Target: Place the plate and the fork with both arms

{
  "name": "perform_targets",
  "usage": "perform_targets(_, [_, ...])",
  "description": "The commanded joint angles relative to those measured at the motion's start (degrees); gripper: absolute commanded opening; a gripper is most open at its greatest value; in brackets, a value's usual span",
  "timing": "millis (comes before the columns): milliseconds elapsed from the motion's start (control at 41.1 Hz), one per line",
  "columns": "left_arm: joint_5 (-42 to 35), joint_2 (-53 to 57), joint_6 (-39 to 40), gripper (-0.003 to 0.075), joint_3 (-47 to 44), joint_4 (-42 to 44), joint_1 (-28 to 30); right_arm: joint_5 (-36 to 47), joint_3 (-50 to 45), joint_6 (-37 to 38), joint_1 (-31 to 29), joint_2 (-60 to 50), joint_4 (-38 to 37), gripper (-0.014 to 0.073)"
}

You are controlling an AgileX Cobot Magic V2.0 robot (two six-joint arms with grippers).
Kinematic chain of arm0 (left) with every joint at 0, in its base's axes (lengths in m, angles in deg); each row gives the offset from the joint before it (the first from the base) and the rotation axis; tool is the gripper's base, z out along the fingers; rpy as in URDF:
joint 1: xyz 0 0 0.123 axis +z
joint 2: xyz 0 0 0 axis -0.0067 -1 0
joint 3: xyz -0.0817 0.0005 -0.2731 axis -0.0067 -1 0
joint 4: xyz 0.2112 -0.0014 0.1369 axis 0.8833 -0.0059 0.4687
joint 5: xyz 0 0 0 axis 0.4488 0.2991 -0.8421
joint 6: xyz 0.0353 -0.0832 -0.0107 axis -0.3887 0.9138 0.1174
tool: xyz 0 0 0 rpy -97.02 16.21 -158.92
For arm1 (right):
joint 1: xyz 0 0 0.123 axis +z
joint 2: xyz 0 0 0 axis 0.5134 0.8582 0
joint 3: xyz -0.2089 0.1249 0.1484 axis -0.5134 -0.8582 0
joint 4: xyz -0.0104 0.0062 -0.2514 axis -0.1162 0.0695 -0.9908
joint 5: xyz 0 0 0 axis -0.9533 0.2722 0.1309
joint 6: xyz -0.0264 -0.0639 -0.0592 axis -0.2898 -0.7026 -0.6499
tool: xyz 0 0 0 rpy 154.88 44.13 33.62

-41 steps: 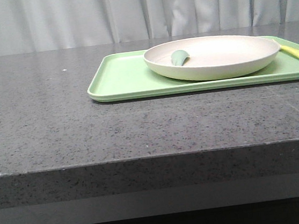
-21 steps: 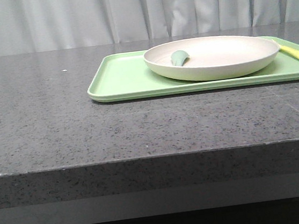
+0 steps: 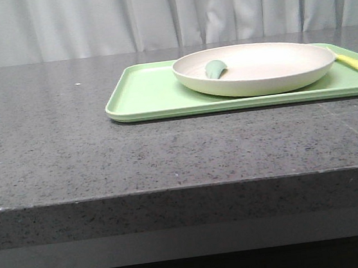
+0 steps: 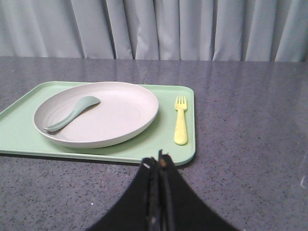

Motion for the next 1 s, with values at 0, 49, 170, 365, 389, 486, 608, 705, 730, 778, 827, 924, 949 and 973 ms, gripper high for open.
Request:
perform_targets(0, [-4.27,0.07,0.53,-0.0018,1.67,0.13,-0.04,4.89,1.55,-0.32,-0.15,0.57,0.08,-0.0068])
perform_targets(49, [-4.27,0.07,0.53,-0.0018,1.67,0.13,-0.04,4.89,1.55,-0.32,-0.15,0.57,0.08,-0.0068])
perform_targets(170, [-4.27,0.07,0.53,-0.0018,1.67,0.13,-0.04,4.89,1.55,-0.32,-0.15,0.57,0.08,-0.0068])
perform_targets(365, [-4.27,0.07,0.53,-0.0018,1.67,0.13,-0.04,4.89,1.55,-0.32,-0.15,0.57,0.08,-0.0068])
perform_targets(389, [-4.27,0.07,0.53,-0.0018,1.67,0.13,-0.04,4.89,1.55,-0.32,-0.15,0.57,0.08,-0.0068])
perform_targets(486, [-4.27,0.07,0.53,-0.0018,1.67,0.13,-0.04,4.89,1.55,-0.32,-0.15,0.57,0.08,-0.0068])
perform_targets(608, [-4.27,0.07,0.53,-0.0018,1.67,0.13,-0.04,4.89,1.55,-0.32,-0.15,0.57,0.08,-0.0068])
perform_targets(705, [-4.27,0.07,0.53,-0.0018,1.67,0.13,-0.04,4.89,1.55,-0.32,-0.15,0.57,0.08,-0.0068])
perform_targets(730, [-4.27,0.07,0.53,-0.0018,1.67,0.13,-0.04,4.89,1.55,-0.32,-0.15,0.57,0.08,-0.0068])
perform_targets(778, [-4.27,0.07,0.53,-0.0018,1.67,0.13,-0.04,4.89,1.55,-0.32,-0.15,0.57,0.08,-0.0068])
perform_targets(827, [-4.66,0.07,0.53,-0.0018,1.67,0.0,-0.04,4.89,1.55,-0.32,-0.15,0.57,0.08,-0.0068])
perform_targets(924, [-4.87,0.07,0.53,-0.0018,1.67,-0.11,-0.04,4.89,1.55,-0.32,-0.15,0.57,0.08,-0.0068])
perform_targets(949, [-4.96,0.07,0.36,-0.0018,1.67,-0.23,-0.04,4.89,1.55,-0.32,-0.15,0.57,0.08,-0.0068])
perform_targets(973, [-5.03,0.07,-0.44,-0.0018,1.67,-0.67,-0.04,4.89,1.55,-0.32,-0.15,0.57,0.08,-0.0068])
